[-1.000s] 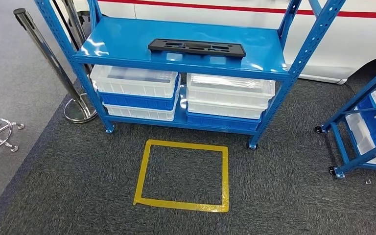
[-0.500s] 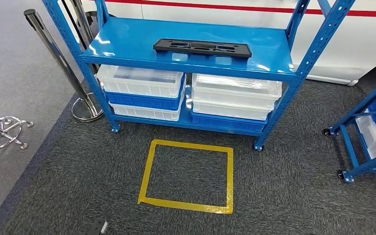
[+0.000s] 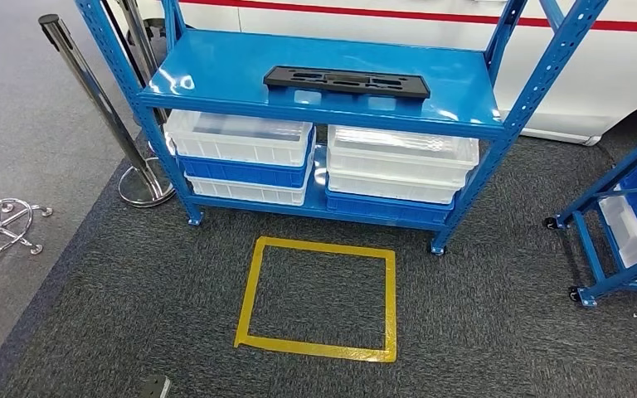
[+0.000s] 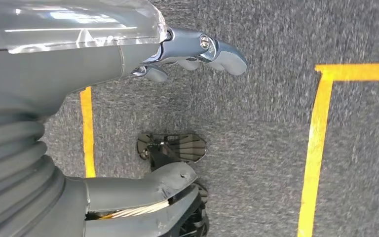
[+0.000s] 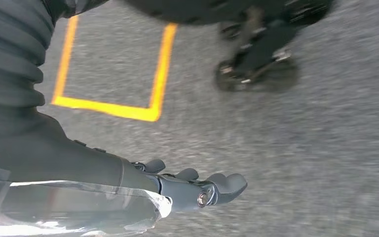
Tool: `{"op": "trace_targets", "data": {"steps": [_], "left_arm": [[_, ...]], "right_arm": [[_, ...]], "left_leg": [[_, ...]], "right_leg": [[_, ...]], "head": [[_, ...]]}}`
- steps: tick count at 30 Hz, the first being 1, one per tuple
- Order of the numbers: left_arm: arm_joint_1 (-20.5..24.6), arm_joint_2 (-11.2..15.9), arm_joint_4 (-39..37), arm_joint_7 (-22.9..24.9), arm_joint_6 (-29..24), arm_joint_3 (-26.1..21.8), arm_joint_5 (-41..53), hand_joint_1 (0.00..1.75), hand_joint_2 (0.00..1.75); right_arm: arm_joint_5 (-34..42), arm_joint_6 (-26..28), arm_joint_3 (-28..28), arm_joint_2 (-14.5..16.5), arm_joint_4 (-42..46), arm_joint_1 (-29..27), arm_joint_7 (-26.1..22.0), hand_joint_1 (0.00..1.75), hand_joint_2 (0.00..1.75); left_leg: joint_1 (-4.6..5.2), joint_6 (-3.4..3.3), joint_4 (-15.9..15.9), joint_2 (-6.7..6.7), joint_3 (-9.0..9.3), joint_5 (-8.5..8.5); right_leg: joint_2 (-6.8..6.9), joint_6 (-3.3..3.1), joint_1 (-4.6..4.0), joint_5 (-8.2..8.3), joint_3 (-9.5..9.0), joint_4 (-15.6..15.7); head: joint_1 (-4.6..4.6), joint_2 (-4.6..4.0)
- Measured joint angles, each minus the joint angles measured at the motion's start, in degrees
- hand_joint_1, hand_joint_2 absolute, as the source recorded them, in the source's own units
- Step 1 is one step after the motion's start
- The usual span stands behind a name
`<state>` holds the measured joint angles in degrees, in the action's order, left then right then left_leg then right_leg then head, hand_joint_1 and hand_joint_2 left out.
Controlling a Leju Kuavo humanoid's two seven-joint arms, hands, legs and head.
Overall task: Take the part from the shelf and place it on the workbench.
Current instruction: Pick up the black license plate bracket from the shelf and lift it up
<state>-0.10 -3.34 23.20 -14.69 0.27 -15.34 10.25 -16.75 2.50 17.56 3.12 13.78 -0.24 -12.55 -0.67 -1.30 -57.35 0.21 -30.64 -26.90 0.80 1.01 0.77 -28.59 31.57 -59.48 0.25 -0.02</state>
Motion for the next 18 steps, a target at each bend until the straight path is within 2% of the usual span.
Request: {"op": "trace_targets", "data": {"steps": [1,3,4,5,6,7,8,10,11,14,16,18], "left_arm": [[0.16,-0.25,-0.53,-0.83,0.04,-0.88,0.47,0.00,0.00],[0.42,-0.66,-1.65,-2.45,0.13,-2.64,1.40,0.00,0.00],[0.48,-0.83,-2.24,-3.22,0.17,-3.50,1.87,0.00,0.00],[0.52,-1.02,-2.82,-3.96,0.21,-4.30,2.35,0.00,0.00],[0.56,-1.19,-3.38,-4.67,0.26,-5.04,2.86,0.00,0.00],[0.65,-1.37,-3.91,-5.34,0.30,-5.72,3.40,0.00,0.00],[0.78,-1.59,-4.39,-5.97,0.34,-6.33,3.97,0.00,0.00],[1.25,-1.96,-5.29,-6.98,0.41,-7.37,5.16,0.00,0.00],[1.52,-2.11,-5.68,-7.36,0.45,-7.84,5.77,0.00,0.00],[2.35,-2.34,-6.55,-8.07,0.61,-8.78,7.64,0.00,0.00],[3.04,-2.42,-6.96,-8.36,0.77,-9.04,8.91,0.00,0.00],[3.76,-2.46,-7.36,-8.61,1.02,-9.24,10.12,0.00,0.00]], "right_arm": [[-0.88,0.15,0.81,0.18,0.01,0.87,-0.89,0.00,1.31],[-2.62,0.64,2.29,0.68,0.01,2.54,-2.73,0.00,0.44],[-3.45,0.95,2.97,0.96,0.01,3.38,-3.68,0.00,0.00],[-4.27,1.32,3.60,1.23,0.02,4.29,-4.68,0.00,0.00],[-5.07,1.76,4.15,1.48,0.05,5.26,-5.71,0.00,0.00],[-5.89,2.29,4.62,1.70,0.13,6.34,-6.77,0.00,0.00],[-6.77,2.90,4.97,1.88,0.26,7.55,-7.84,0.00,0.00],[-8.71,4.35,5.35,2.19,0.64,10.31,-9.85,0.00,0.00],[-9.72,5.10,5.41,2.37,0.86,11.72,-10.73,0.00,0.44],[-12.83,7.30,5.28,3.06,1.80,15.81,-13.04,0.00,1.75],[-14.95,8.67,4.62,3.60,2.64,18.70,-14.34,0.00,1.75],[-17.01,9.84,3.42,4.24,3.48,21.47,-15.41,0.00,1.75]], "left_leg": [[-0.06,-0.42,0.19,-0.01,0.04,0.21],[0.05,-0.85,0.21,-0.01,-0.17,0.34],[0.14,-0.91,0.19,-0.01,-0.24,0.35],[0.25,-0.93,0.16,0.01,-0.26,0.35],[0.32,-0.93,0.12,0.06,-0.25,0.34],[0.38,-0.90,0.07,0.12,-0.19,0.31],[0.42,-0.84,0.01,0.18,-0.14,0.27],[0.63,-0.52,-0.23,0.26,-0.31,0.15],[0.66,-0.27,-0.31,0.26,-0.47,0.14],[0.59,0.66,-0.41,0.25,-0.74,0.15],[0.50,1.28,-2.96,0.20,-1.93,-1.54],[0.21,1.82,-9.78,0.14,-5.19,-5.06]], "right_leg": [[-0.13,0.20,0.07,-1.37,0.93,-2.03],[-0.33,0.40,0.11,-5.10,4.39,-9.22],[-0.39,0.44,0.11,-6.33,6.16,-12.70],[-0.42,0.43,0.11,-6.51,7.28,-14.72],[-0.44,0.34,0.10,-5.50,7.37,-14.52],[-0.46,0.14,0.06,-3.53,6.37,-12.08],[-0.53,-0.19,-0.01,-1.18,4.67,-8.17],[-0.70,-0.91,-0.32,1.59,1.75,-1.40],[-0.77,-1.14,-0.50,1.96,1.16,0.21],[-0.76,-1.64,-0.47,2.17,1.17,1.02],[-0.62,-2.24,-0.08,2.56,1.03,1.54],[-0.51,-2.53,-0.03,2.68,1.05,1.61]], "head": [[-0.01,0.01],[-0.01,0.01],[-0.01,0.01],[-0.01,0.01],[-0.01,0.00],[-0.01,0.00],[-0.01,0.01],[0.00,0.01],[0.01,0.01],[0.02,0.00],[0.04,0.01],[0.05,0.02]]}}
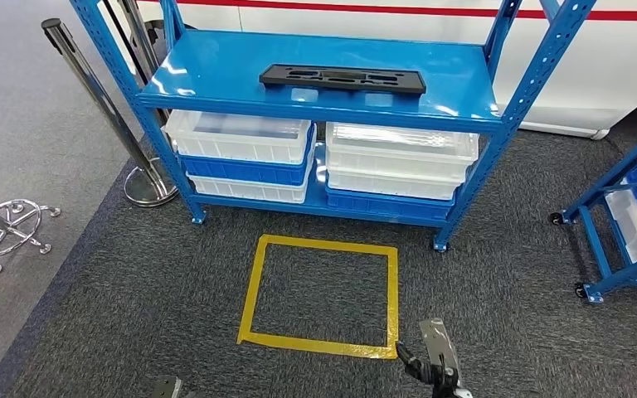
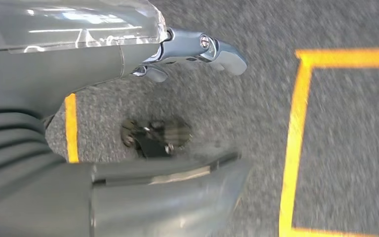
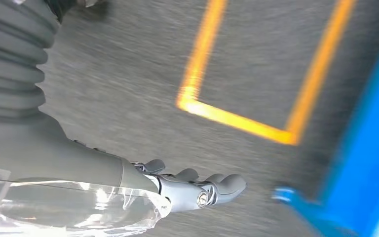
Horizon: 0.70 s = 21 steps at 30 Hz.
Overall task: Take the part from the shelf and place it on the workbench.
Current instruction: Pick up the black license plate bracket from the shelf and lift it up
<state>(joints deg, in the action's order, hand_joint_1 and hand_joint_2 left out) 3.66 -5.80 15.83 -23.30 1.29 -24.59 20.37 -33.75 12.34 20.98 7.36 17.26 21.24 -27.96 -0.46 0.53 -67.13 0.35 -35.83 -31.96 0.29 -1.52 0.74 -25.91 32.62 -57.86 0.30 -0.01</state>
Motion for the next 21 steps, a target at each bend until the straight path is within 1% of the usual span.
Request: {"op": "trace_targets", "data": {"steps": [1,2,3,4,5,6,7,8,10,11,12,13,14,16,17,18,19,20,21], "left_arm": [[0.30,-0.04,-0.22,-0.14,0.15,-0.11,0.56,0.00,0.00],[0.54,-0.07,-0.39,-0.28,0.31,-0.22,1.11,0.00,0.00],[0.77,-0.10,-0.54,-0.43,0.45,-0.31,1.62,0.00,0.00],[1.03,-0.15,-0.66,-0.56,0.56,-0.38,2.13,0.00,0.00],[1.34,-0.19,-0.74,-0.67,0.62,-0.42,2.60,0.00,0.00],[1.69,-0.25,-0.83,-0.75,0.64,-0.45,3.02,0.00,0.00],[2.05,-0.32,-0.92,-0.82,0.64,-0.48,3.38,0.00,0.00],[2.36,-0.43,-1.01,-0.87,0.65,-0.50,3.74,0.00,0.00],[2.71,-0.71,-1.17,-0.91,0.67,-0.52,4.40,0.00,0.00],[2.78,-0.86,-1.25,-0.90,0.69,-0.52,4.72,0.00,0.00],[2.85,-0.98,-1.32,-0.88,0.72,-0.52,5.00,0.00,0.00],[2.96,-1.09,-1.37,-0.87,0.75,-0.52,5.22,0.00,0.00],[3.11,-1.19,-1.40,-0.85,0.79,-0.52,5.42,0.00,0.00],[3.34,-1.38,-1.46,-0.79,0.89,-0.52,5.82,0.00,0.00],[3.38,-1.47,-1.50,-0.74,0.98,-0.52,6.09,0.00,0.00],[3.41,-1.58,-1.55,-0.68,1.08,-0.52,6.33,0.00,0.00],[3.47,-1.73,-1.60,-0.61,1.21,-0.51,6.59,0.00,0.00],[3.55,-1.92,-1.63,-0.53,1.39,-0.51,6.87,0.00,0.00],[3.64,-2.14,-1.66,-0.48,1.55,-0.50,7.14,0.00,0.00]], "right_arm": [[-0.95,0.52,-0.73,0.36,0.41,1.26,-0.48,0.00,1.75],[-1.87,1.02,-1.54,0.78,0.83,2.44,-0.97,0.00,1.75],[-2.71,1.56,-2.42,1.23,1.29,3.58,-1.46,0.00,1.75],[-3.52,2.13,-3.40,1.67,1.80,4.73,-1.92,0.00,1.75],[-4.33,2.76,-4.50,2.12,2.33,5.87,-2.34,0.00,1.75],[-5.08,3.46,-5.68,2.50,2.83,6.95,-2.68,0.00,1.75],[-5.87,4.27,-7.05,2.80,3.29,7.94,-2.91,0.00,1.75],[-6.69,5.18,-8.50,3.02,3.70,8.78,-3.04,0.00,1.75],[-8.49,7.33,-11.45,3.31,4.40,10.00,-3.03,0.00,1.75],[-9.49,8.54,-12.82,3.40,4.82,10.43,-2.85,0.00,1.75],[-10.57,9.84,-14.09,3.48,5.36,10.74,-2.59,0.00,1.75],[-11.70,11.15,-15.30,3.52,5.96,11.00,-2.21,0.00,1.75],[-12.88,12.34,-16.40,3.52,6.57,11.14,-1.76,0.00,1.75],[-15.50,14.60,-18.74,3.51,7.59,11.28,-0.66,0.00,1.75],[-16.91,15.65,-19.96,3.51,7.99,11.30,-0.05,0.00,1.75],[-18.32,16.66,-21.18,3.52,8.37,11.36,0.56,0.00,1.75],[-19.66,17.63,-22.36,3.53,8.74,11.53,1.13,0.00,1.75],[-20.98,18.65,-23.59,3.55,9.11,11.86,1.69,0.00,1.75],[-22.19,19.64,-24.78,3.56,9.46,12.37,2.23,0.00,1.75]], "left_leg": [[-0.12,0.24,-3.83,0.00,-1.87,-1.45],[-0.21,0.41,-6.35,-0.01,-3.18,-1.93],[-0.27,0.53,-6.82,-0.02,-3.55,-1.25],[-0.32,0.56,-4.96,-0.03,-2.82,0.52],[-0.36,0.51,-1.22,-0.08,-1.22,2.92],[-0.33,0.39,2.72,-0.12,0.57,4.70],[-0.25,0.19,6.03,-0.13,2.01,5.87],[-0.15,-0.03,7.97,-0.12,2.78,6.30],[0.00,-0.54,8.81,-0.01,2.89,6.19],[-0.10,-0.91,8.94,-0.02,2.89,6.35],[-0.18,-1.29,9.16,-0.03,2.97,6.50],[-0.28,-1.70,9.40,-0.05,3.03,6.65],[-0.32,-2.03,9.57,-0.07,3.08,6.77],[-0.20,-2.34,9.57,-0.07,3.00,6.75],[-0.15,-2.40,9.53,-0.06,3.00,6.70],[-0.11,-2.43,9.48,-0.03,3.02,6.63],[-0.09,-2.43,9.38,0.01,3.08,6.54],[-0.07,-2.37,9.26,0.05,3.17,6.41],[-0.06,-2.26,9.12,0.09,3.22,6.25]], "right_leg": [[0.04,-0.02,-0.03,-0.01,0.06,-0.07],[0.06,-0.04,-0.05,-0.03,0.09,-0.16],[0.08,-0.02,-0.04,-0.07,0.11,-0.29],[0.07,0.03,-0.02,-0.14,0.11,-0.46],[0.05,0.14,0.01,-0.25,0.10,-0.65],[0.04,0.32,-0.04,-0.38,0.12,-0.84],[0.03,0.54,-0.14,-0.50,0.23,-1.03],[0.05,0.81,-0.24,-0.52,0.37,-1.13],[0.10,1.36,-0.39,-0.41,0.58,-1.09],[0.10,1.65,-0.35,-0.47,0.62,-1.10],[0.05,1.91,-0.29,-0.89,0.80,-1.56],[0.00,2.14,-0.23,-1.85,1.42,-2.92],[-0.07,2.34,-0.14,-3.35,2.58,-5.42],[-0.13,2.58,-0.09,-6.70,6.24,-12.79],[-0.15,2.65,-0.07,-7.49,7.81,-15.72],[-0.16,2.65,-0.06,-7.17,8.59,-16.87],[-0.16,2.55,-0.06,-5.70,8.25,-15.70],[-0.18,2.33,-0.08,-3.42,6.92,-12.49],[-0.20,2.01,-0.14,-1.37,5.21,-8.60]], "head": [[0.00,0.00],[0.00,-0.01],[0.00,-0.01],[0.01,-0.01],[0.01,-0.01],[0.01,0.00],[0.00,0.01],[-0.01,0.00],[-0.03,-0.01],[-0.03,-0.01],[-0.03,-0.01],[-0.04,-0.01],[-0.04,-0.01],[-0.05,-0.01],[-0.05,-0.01],[-0.05,-0.01],[-0.05,-0.01],[-0.06,-0.01],[-0.06,-0.01]]}}
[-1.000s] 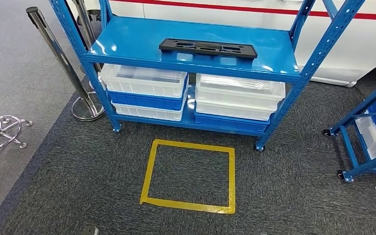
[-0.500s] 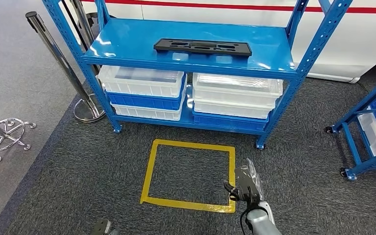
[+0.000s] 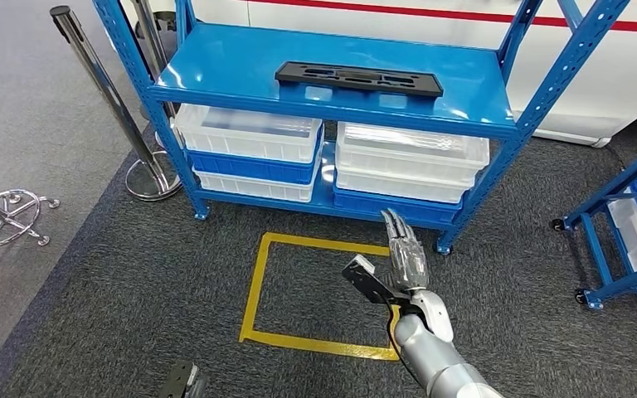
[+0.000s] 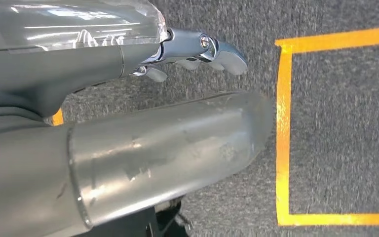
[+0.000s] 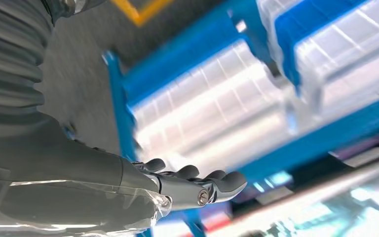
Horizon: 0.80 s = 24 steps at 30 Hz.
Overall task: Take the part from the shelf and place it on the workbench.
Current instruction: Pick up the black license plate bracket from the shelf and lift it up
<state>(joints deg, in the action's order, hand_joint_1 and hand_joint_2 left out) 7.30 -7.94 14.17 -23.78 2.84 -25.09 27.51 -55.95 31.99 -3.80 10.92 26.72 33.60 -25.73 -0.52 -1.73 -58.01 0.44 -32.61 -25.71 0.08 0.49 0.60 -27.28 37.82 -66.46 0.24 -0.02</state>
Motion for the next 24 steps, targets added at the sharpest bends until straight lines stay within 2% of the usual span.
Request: {"op": "trace_targets", "data": {"steps": [1,2,4,6,7,8,10,11,12,13,14,15,16,17,18,21,23,24], "left_arm": [[0.16,-0.25,-0.05,0.10,0.17,0.01,0.31,0.00,0.00],[0.31,-0.45,-0.10,0.20,0.35,0.02,0.61,0.00,0.00],[0.55,-0.83,-0.21,0.41,0.71,0.04,1.20,0.00,0.00],[0.65,-1.06,-0.25,0.50,1.03,0.05,1.75,0.00,0.00],[0.71,-1.14,-0.25,0.53,1.13,0.05,2.02,0.00,0.00],[0.79,-1.16,-0.26,0.55,1.23,0.07,2.31,0.00,0.00],[0.87,-1.20,-0.27,0.57,1.49,0.14,2.95,0.00,0.00],[0.87,-1.21,-0.29,0.57,1.64,0.23,3.26,0.00,0.00],[0.86,-1.21,-0.32,0.56,1.79,0.36,3.51,0.00,0.00],[0.87,-1.22,-0.34,0.56,1.90,0.51,3.69,0.00,0.00],[0.91,-1.22,-0.36,0.55,1.99,0.70,3.87,0.00,0.00],[0.97,-1.22,-0.37,0.55,2.04,0.88,4.00,0.00,0.00],[1.07,-1.23,-0.38,0.57,2.07,1.05,4.12,0.00,0.00],[1.18,-1.25,-0.39,0.60,2.08,1.19,4.23,0.00,0.00],[1.25,-1.29,-0.41,0.64,2.08,1.28,4.27,0.00,0.00],[1.28,-1.50,-0.45,0.80,2.13,1.42,4.36,0.00,0.00],[1.35,-1.64,-0.48,0.89,2.14,1.44,4.45,0.00,0.00],[1.39,-1.70,-0.48,0.93,2.14,1.45,4.55,0.00,0.00]], "right_arm": [[-1.12,1.03,-1.25,0.02,0.31,0.64,0.53,0.00,1.75],[-2.11,2.04,-2.48,0.04,0.57,1.31,1.03,0.00,1.75],[-3.67,4.01,-4.96,0.05,1.06,2.31,1.99,0.00,1.75],[-4.95,5.47,-7.18,0.03,1.87,2.77,3.19,0.00,1.75],[-5.62,5.89,-8.08,0.02,2.39,2.93,3.93,0.00,1.75],[-6.46,6.05,-8.76,0.03,2.99,3.06,4.81,0.00,1.75],[-8.68,6.13,-9.49,0.02,4.31,3.16,6.75,0.00,1.75],[-9.79,6.13,-9.64,0.00,4.94,3.15,7.63,0.00,1.75],[-10.79,6.13,-9.70,-0.02,5.55,3.13,8.35,0.00,1.75],[-11.56,6.13,-9.72,-0.03,6.16,3.13,8.89,0.00,1.75],[-12.29,6.13,-9.73,-0.04,6.84,3.13,9.36,0.00,1.75],[-13.02,6.13,-9.73,-0.05,7.58,3.15,9.77,0.00,1.75],[-13.63,6.13,-9.73,-0.06,8.28,3.18,10.10,0.00,1.75],[-14.16,6.13,-9.72,-0.09,8.89,3.22,10.35,0.00,1.75],[-14.58,6.13,-9.70,-0.13,9.41,3.22,10.53,0.00,1.75],[-15.23,6.14,-9.40,-0.24,10.75,3.20,10.73,0.00,1.75],[-15.30,6.15,-8.98,-0.26,11.44,3.25,10.71,0.00,1.75],[-15.28,6.15,-8.73,-0.30,11.65,3.20,10.66,0.00,1.75]], "left_leg": [[0.11,0.17,-0.21,0.02,-0.06,-0.15],[0.18,0.39,-0.34,0.02,-0.19,-0.24],[0.26,0.90,-0.36,-0.03,-0.41,-0.24],[0.26,1.50,-0.41,-0.05,-0.36,-0.53],[0.24,1.80,-1.38,-0.08,-0.71,-1.28],[0.19,2.09,-3.54,-0.09,-1.64,-2.60],[-0.08,2.61,-10.97,-0.13,-5.22,-6.09],[-0.18,2.83,-14.53,-0.14,-7.06,-7.20],[-0.24,2.98,-16.46,-0.15,-8.20,-7.25],[-0.29,3.05,-16.18,-0.15,-8.30,-6.16],[-0.34,3.04,-13.56,-0.17,-7.25,-4.08],[-0.40,2.95,-9.54,-0.23,-5.54,-1.76],[-0.33,2.81,-5.68,-0.27,-3.74,-0.20],[-0.26,2.57,-2.74,-0.27,-2.39,0.68],[-0.15,2.31,-1.22,-0.25,-1.74,0.79],[-0.13,1.26,-0.43,-0.10,-1.53,0.66],[-0.27,0.47,-0.01,-0.11,-1.25,0.82],[-0.26,0.18,0.09,-0.13,-1.14,0.82]], "right_leg": [[-0.03,-0.31,-0.12,1.42,-1.55,3.53],[-0.04,-0.55,-0.27,2.08,-2.51,5.83],[-0.09,-0.83,-0.58,1.94,-2.83,7.03],[-0.11,-1.28,-0.33,2.10,-3.01,7.50],[-0.07,-1.58,-0.12,2.25,-3.24,7.84],[-0.02,-1.85,0.10,2.37,-3.46,8.15],[0.06,-2.14,0.15,2.38,-3.58,8.25],[0.05,-2.18,0.13,2.32,-3.58,8.20],[0.03,-2.20,0.12,2.22,-3.59,8.11],[-0.01,-2.17,0.13,2.09,-3.63,8.00],[-0.07,-2.07,0.16,1.94,-3.72,7.86],[-0.12,-1.91,0.16,1.75,-3.81,7.70],[-0.18,-1.68,0.05,1.55,-3.83,7.50],[-0.22,-1.41,-0.07,1.43,-3.78,7.35],[-0.23,-1.12,-0.18,1.38,-3.69,7.29],[-0.18,-0.17,-0.18,1.28,-3.57,7.18],[-0.15,0.37,-0.07,-0.33,-2.40,4.46],[-0.13,0.54,0.01,-1.88,-0.91,1.41]], "head": [[-0.01,0.01],[0.00,0.01],[0.01,0.01],[0.01,-0.01],[0.02,-0.01],[0.03,0.00],[0.06,0.00],[0.05,0.00],[0.05,-0.01],[0.05,-0.01],[0.05,-0.01],[0.05,0.00],[0.05,0.00],[0.04,0.00],[0.03,0.00],[0.01,0.01],[0.01,0.01],[0.00,0.00]]}}
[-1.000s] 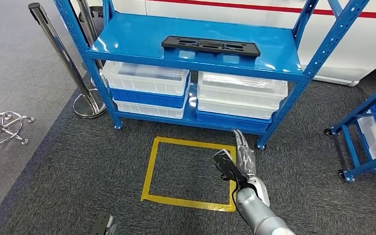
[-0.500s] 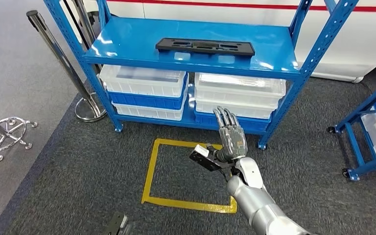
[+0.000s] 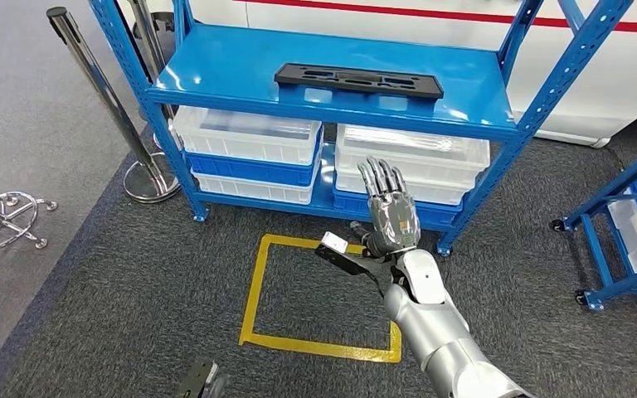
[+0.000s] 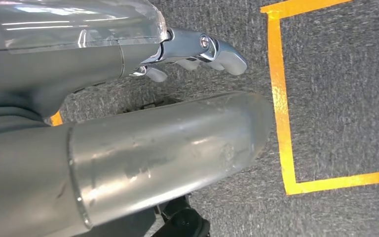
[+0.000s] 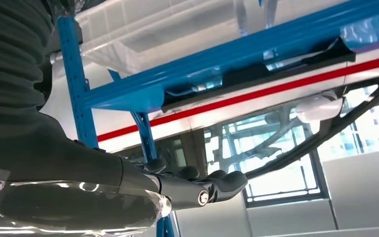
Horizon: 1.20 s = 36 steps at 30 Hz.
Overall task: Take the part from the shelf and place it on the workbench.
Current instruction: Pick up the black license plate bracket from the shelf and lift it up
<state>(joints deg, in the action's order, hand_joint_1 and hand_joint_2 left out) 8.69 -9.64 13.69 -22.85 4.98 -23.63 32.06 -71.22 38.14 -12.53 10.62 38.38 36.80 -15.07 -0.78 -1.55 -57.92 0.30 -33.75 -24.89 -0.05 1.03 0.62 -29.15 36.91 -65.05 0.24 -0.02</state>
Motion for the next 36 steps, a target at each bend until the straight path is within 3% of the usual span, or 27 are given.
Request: {"op": "trace_targets", "data": {"steps": [2,3,4,5,7,9,11,14,17,18,19,20,22,23,25,27,29,30,33,35,36], "left_arm": [[0.02,-0.05,-0.03,0.09,0.01,0.02,0.20,0.00,0.00],[0.00,-0.07,-0.04,0.13,0.02,0.03,0.30,0.00,0.00],[-0.02,-0.07,-0.05,0.14,0.02,0.05,0.42,0.00,0.00],[-0.03,-0.08,-0.07,0.14,0.02,0.07,0.55,0.00,0.00],[-0.02,-0.25,-0.10,0.14,0.03,0.15,0.78,0.00,0.00],[0.14,-0.43,-0.16,0.15,0.04,0.23,0.87,0.00,0.00],[0.27,-0.48,-0.19,0.16,0.04,0.32,0.91,0.00,0.00],[0.40,-0.49,-0.21,0.04,0.04,0.39,1.09,0.00,0.00],[0.47,-0.47,-0.23,-0.06,0.04,0.48,1.40,0.00,0.00],[0.37,-0.46,-0.23,-0.06,0.04,0.49,1.46,0.00,0.00],[0.28,-0.44,-0.24,-0.06,0.04,0.49,1.51,0.00,0.00],[0.22,-0.43,-0.25,-0.06,0.04,0.49,1.58,0.00,0.00],[0.20,-0.42,-0.26,-0.06,0.06,0.49,1.73,0.00,0.00],[0.24,-0.42,-0.28,-0.07,0.09,0.49,1.78,0.00,0.00],[0.33,-0.43,-0.31,-0.09,0.15,0.53,1.88,0.00,0.00],[0.34,-0.44,-0.32,-0.14,0.17,0.57,1.95,0.00,0.00],[0.33,-0.44,-0.32,-0.20,0.17,0.59,1.95,0.00,0.00],[0.40,-0.44,-0.32,-0.22,0.17,0.61,1.95,0.00,0.00],[0.50,-0.44,-0.32,-0.24,0.19,0.76,1.95,0.00,0.00],[0.35,-0.44,-0.32,-0.24,0.23,0.87,1.97,0.00,0.00],[0.29,-0.45,-0.32,-0.23,0.28,0.91,1.99,0.00,0.00]], "right_arm": [[0.19,0.00,0.63,-0.10,0.25,-0.31,-0.17,0.00,1.75],[0.20,0.00,1.00,-0.15,0.40,-0.57,-0.26,0.00,1.75],[0.13,0.00,1.38,-0.19,0.63,-0.80,-0.32,0.00,1.75],[-0.05,0.00,1.72,-0.22,0.91,-0.94,-0.34,0.00,1.75],[-0.28,0.00,2.37,-0.27,1.62,-1.03,-0.51,0.00,1.75],[-0.28,0.00,2.96,-0.31,2.16,-1.04,-0.70,0.00,1.75],[-0.27,0.00,3.30,-0.37,2.61,-1.17,-0.76,0.00,1.75],[-0.28,0.00,3.68,-0.43,3.40,-1.38,-0.84,0.00,1.75],[-0.30,0.00,4.06,-0.43,3.78,-1.80,-0.93,0.00,1.75],[-0.30,0.00,4.16,-0.43,3.81,-2.10,-0.97,0.00,1.75],[-0.30,0.00,4.25,-0.44,3.88,-2.44,-1.01,0.00,1.75],[-0.31,0.00,4.34,-0.44,4.00,-2.74,-1.05,0.00,1.75],[-0.31,0.00,4.53,-0.46,4.43,-3.07,-1.17,0.00,1.75],[-0.26,0.00,4.65,-0.47,4.66,-3.10,-1.24,0.00,1.75],[0.10,0.00,4.96,-0.50,5.06,-3.17,-1.50,0.00,1.75],[0.71,0.00,5.35,-0.52,5.44,-3.31,-1.81,0.00,1.75],[1.43,0.00,5.62,-0.55,5.76,-3.26,-2.16,0.00,1.75],[1.80,0.00,5.70,-0.56,5.88,-3.19,-2.33,0.00,1.75],[3.01,0.00,6.03,-0.69,5.85,-3.36,-2.66,0.00,1.75],[4.22,0.00,6.21,-0.92,5.62,-3.58,-2.73,0.00,1.75],[4.78,0.00,6.29,-1.07,5.50,-3.58,-2.71,0.00,1.75]], "left_leg": [[0.13,-0.38,-0.03,0.01,0.04,-0.16],[0.20,-0.45,-0.09,0.03,0.07,-0.27],[0.26,-0.49,-0.17,0.07,0.16,-0.41],[0.33,-0.48,-0.25,0.12,0.33,-0.61],[0.52,-0.32,-0.34,0.15,0.84,-1.10],[0.63,0.09,-0.38,0.15,1.01,-1.46],[0.57,0.67,-0.19,0.12,1.05,-1.63],[0.50,1.63,-2.07,0.00,0.55,-3.05],[0.20,2.36,-12.40,-0.03,-4.94,-6.92],[0.10,2.52,-15.33,-0.04,-6.84,-7.41],[0.04,2.62,-16.38,-0.05,-7.89,-6.79],[0.00,2.63,-15.11,-0.07,-7.80,-4.96],[0.01,2.40,-7.83,-0.18,-5.01,-0.02],[0.13,2.20,-4.20,-0.24,-3.34,1.37],[0.34,1.57,-0.80,-0.28,-1.68,1.37],[0.33,0.82,-0.11,-0.11,-1.17,0.63],[0.19,0.10,0.40,0.02,-0.17,0.12],[0.14,-0.20,0.56,0.04,0.41,-0.19],[0.19,-0.69,0.65,0.09,2.06,-1.61],[0.23,-0.63,0.65,0.22,3.63,-2.87],[0.24,-0.52,0.65,0.29,4.60,-3.60]], "right_leg": [[-0.01,0.18,0.04,-2.90,4.00,-7.21],[-0.01,0.18,0.06,-3.20,5.47,-9.41],[-0.01,0.09,0.07,-2.37,6.01,-9.65],[-0.01,-0.10,0.04,-0.55,5.45,-7.76],[-0.02,-0.90,-0.24,3.79,2.25,-0.38],[-0.01,-1.57,-0.66,5.47,-0.09,4.92],[-0.05,-1.85,-0.88,5.12,-0.49,5.99],[-0.09,-2.51,-0.24,4.95,-1.69,7.05],[0.02,-3.04,-0.04,4.12,-2.84,7.39],[0.02,-3.02,-0.04,3.76,-3.20,7.34],[0.00,-2.96,-0.04,3.37,-3.66,7.30],[-0.03,-2.85,-0.01,2.93,-4.22,7.22],[-0.07,-2.47,0.05,1.91,-5.43,7.06],[-0.10,-2.17,-0.04,1.42,-5.81,6.94],[-0.13,-1.50,-0.27,0.90,-6.09,6.90],[-0.11,-0.92,-0.38,0.83,-6.20,6.63],[-0.07,-0.52,-0.26,0.63,-5.22,4.18],[-0.06,-0.37,-0.20,0.15,-3.67,1.58],[-0.06,-0.10,-0.18,-2.48,3.46,-7.54],[-0.05,-0.20,-0.19,-2.20,5.92,-7.81],[-0.05,-0.36,-0.22,-0.56,5.90,-5.47]], "head": [[0.00,-0.01],[0.00,-0.01],[0.00,0.00],[0.00,0.00],[0.02,0.01],[0.00,0.00],[-0.03,0.01],[0.03,0.01],[0.07,0.01],[0.07,0.01],[0.07,0.01],[0.07,0.01],[0.06,0.00],[0.07,0.00],[0.07,0.01],[0.08,0.01],[0.05,0.00],[0.04,0.00],[0.02,0.00],[0.02,0.00],[0.02,0.00]]}}
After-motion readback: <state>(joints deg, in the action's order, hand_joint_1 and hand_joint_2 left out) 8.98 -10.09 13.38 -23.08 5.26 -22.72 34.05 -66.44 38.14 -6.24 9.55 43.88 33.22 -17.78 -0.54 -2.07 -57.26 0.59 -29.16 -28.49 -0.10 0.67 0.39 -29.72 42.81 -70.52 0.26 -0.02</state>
